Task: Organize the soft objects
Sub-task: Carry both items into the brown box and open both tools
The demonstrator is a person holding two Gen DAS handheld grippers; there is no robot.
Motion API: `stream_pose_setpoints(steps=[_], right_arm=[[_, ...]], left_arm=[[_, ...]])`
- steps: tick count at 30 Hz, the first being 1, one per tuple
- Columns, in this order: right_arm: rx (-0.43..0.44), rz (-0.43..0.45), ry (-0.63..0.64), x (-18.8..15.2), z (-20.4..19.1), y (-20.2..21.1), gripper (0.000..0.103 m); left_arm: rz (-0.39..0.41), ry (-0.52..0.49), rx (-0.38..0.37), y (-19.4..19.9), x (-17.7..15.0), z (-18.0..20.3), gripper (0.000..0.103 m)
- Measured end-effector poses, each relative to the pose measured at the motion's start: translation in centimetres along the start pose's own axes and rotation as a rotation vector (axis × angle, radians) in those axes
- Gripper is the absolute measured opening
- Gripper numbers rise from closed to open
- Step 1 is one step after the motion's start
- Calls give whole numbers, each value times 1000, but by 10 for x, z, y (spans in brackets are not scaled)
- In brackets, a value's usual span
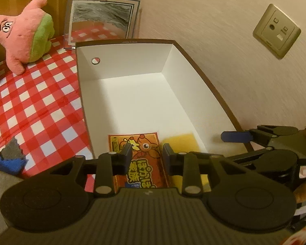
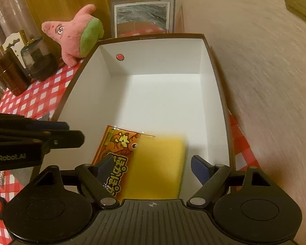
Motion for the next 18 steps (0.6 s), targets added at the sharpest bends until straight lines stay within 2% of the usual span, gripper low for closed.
stream_pose_setpoints(steps=[10,18], right_arm=[[10,42,-9,-5,-6,18,85],[30,82,-1,-16,-35,36,85]], left_arm=[[34,27,10,42,-20,-20,30],[47,83,83,89,-60,-69,30]])
Point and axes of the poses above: each gripper's, at about its wrist camera, not at the fingertips, and y roughly against the way its jaws point, z to its right, x to its top, the point moved 8 cm from there along -y, roughly the way its jaws point, and after that the axes turned 6 degrees about x, right-handed, at the moved point
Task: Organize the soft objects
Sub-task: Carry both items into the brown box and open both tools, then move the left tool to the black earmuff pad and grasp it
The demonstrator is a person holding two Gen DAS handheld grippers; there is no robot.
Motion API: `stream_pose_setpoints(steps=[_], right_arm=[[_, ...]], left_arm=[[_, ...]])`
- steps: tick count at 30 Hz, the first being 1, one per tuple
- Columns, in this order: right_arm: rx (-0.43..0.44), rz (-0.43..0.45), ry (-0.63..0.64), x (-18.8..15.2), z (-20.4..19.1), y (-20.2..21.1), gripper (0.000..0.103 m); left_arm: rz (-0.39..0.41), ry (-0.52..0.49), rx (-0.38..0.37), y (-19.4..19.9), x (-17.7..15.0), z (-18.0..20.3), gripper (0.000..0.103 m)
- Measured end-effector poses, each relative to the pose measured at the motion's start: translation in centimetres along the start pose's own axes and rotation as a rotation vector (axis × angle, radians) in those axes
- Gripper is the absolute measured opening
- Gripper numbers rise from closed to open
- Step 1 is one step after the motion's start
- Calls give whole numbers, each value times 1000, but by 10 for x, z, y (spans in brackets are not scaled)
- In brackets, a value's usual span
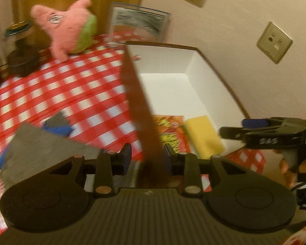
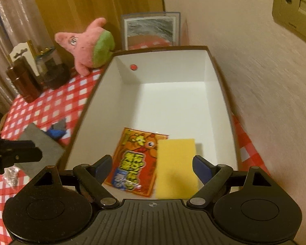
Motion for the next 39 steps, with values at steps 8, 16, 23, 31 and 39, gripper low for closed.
stream_pose_setpoints(steps=[8,16,23,31,39], right_arm=[[73,61,68,-15,-61,25,85],[186,76,164,-42,-135,34,85],[248,6,249,-80,-191,9,85],[250,-97,298,-122,-224,-31,85],[230,-138,289,-138,-228,-54,85]], left_arm=[[15,85,102,49,-41,-66,30],[22,130,176,89,-83,-115,31],[9,186,230,107,-124,-156,35],[-27,225,271,109,-162,-187,39],[-64,145,252,91,-185,-184,53]])
Point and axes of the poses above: each gripper's, at about its wrist camera, not at the fingertips, and y roughly against the way its jaws point, z to its right, x to its top, the point moved 8 cm from there along -y, roughly the way its jaws point, and after that the axes turned 6 degrees about x, right-handed, at the moved point
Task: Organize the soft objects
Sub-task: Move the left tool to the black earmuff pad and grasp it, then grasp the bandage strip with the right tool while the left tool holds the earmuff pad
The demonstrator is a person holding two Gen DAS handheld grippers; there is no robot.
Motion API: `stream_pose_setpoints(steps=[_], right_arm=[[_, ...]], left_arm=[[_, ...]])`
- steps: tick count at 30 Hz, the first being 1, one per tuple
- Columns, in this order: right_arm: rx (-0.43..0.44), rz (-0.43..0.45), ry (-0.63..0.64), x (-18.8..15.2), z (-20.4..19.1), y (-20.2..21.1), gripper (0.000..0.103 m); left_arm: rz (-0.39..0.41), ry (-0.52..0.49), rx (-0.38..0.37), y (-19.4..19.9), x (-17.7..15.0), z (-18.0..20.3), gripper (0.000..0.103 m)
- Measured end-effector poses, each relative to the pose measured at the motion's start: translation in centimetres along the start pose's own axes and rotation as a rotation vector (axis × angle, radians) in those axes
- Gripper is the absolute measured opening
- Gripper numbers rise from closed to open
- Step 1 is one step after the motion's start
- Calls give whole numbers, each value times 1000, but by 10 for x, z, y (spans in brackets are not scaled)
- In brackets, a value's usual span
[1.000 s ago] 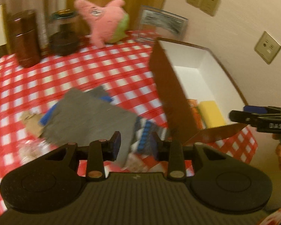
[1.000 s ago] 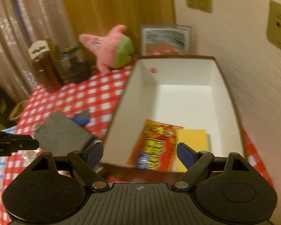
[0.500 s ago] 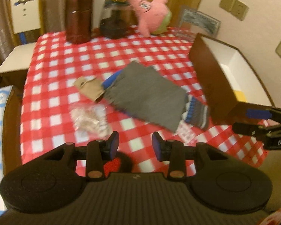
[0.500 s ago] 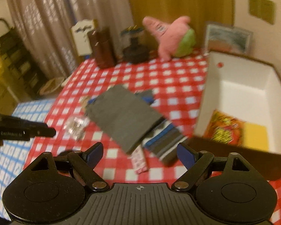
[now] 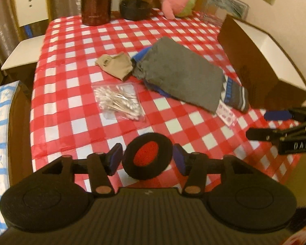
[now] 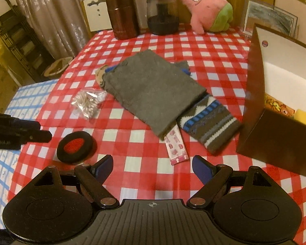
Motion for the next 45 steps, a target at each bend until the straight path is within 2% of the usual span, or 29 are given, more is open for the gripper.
stream_pose_setpoints(steps=[4,11,16,20,27,34,42,45], right_arm=[[2,-16,-18,-4,3,-4,85],[-13,-40,-49,-12,9,-11,85],[-18,-52,-73,-17,13,-16,85],[-19,-55,-88,-18,15,-20,85],[-25,-66,-102,-19,18,-27,85],[-40,-55,-79,-14,19,-34,85],[-52,-23,13,2,19,-48,85],[-59,-15,66,7,19,-57,82]], left_arm=[[-12,-76,-10,-13,-8,10,54],[-43,-213,27,-37,-22,20,56],[-34,-313,61,-48,-23,26,57],[-22,-374,86,-56,-24,29,62],[-17,-368,75,-68,-17,27,65],[-56,-253,35,-76,-15,17,66],[-45,-190,27,-72,-18,11,62],[-32,-141,52,-70,-13,4,61]])
Point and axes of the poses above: each gripper's, at about its wrist camera, not at the fingertips, and y roughly against the way its jaws point, z to its right, x to its top, the point moved 8 cm from there along -y, roughly the way its jaws point, and after that the axes turned 6 degrees about x, right-handed, at the moved point
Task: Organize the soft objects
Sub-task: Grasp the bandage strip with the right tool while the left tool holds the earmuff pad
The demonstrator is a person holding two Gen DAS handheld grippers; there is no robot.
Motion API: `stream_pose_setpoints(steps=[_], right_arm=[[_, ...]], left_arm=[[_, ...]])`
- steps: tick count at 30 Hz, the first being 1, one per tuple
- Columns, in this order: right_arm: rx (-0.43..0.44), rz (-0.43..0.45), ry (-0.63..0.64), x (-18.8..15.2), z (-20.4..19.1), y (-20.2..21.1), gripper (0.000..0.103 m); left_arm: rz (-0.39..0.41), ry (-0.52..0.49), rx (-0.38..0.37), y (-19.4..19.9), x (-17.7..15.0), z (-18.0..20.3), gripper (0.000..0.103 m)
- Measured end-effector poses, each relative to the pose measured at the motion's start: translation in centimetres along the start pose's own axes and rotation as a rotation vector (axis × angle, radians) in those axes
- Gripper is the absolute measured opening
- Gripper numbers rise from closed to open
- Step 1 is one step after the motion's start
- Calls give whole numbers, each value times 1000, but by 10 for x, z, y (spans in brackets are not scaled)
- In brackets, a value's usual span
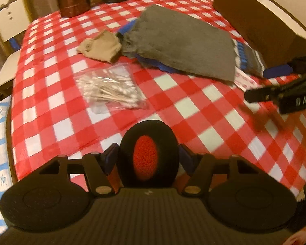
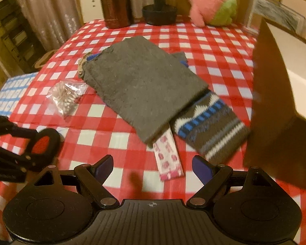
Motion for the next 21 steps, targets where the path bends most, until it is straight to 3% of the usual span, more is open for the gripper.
stream_pose_setpoints(steps=[1,3,12,17,21], right_arm=[[-3,1,27,1,-1,-4,78],[-18,-23,73,1,-1,-14,58],[-88,-15,191,4,3,-37,47],[-101,-8,165,6,6,-37,31],[-103,-25,170,4,7,-34,29]], left_arm=[[1,21,5,0,1,-4,61],[-2,60,-2,0,4,-9,61],[1,119,-17,0,12,-14,61],[-9,120,-28,-2,11,-9,61],[-15,121,-42,0,11,-7,61]])
Point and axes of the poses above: each gripper's, at about its wrist camera, not at the fingertips, and y roughly against the way its jaws point, z to its right, x to its top, the point moved 8 cm from there along -y, roughly the way its jaws point, and after that the axes turned 6 degrees about x, right-handed, at the moved point
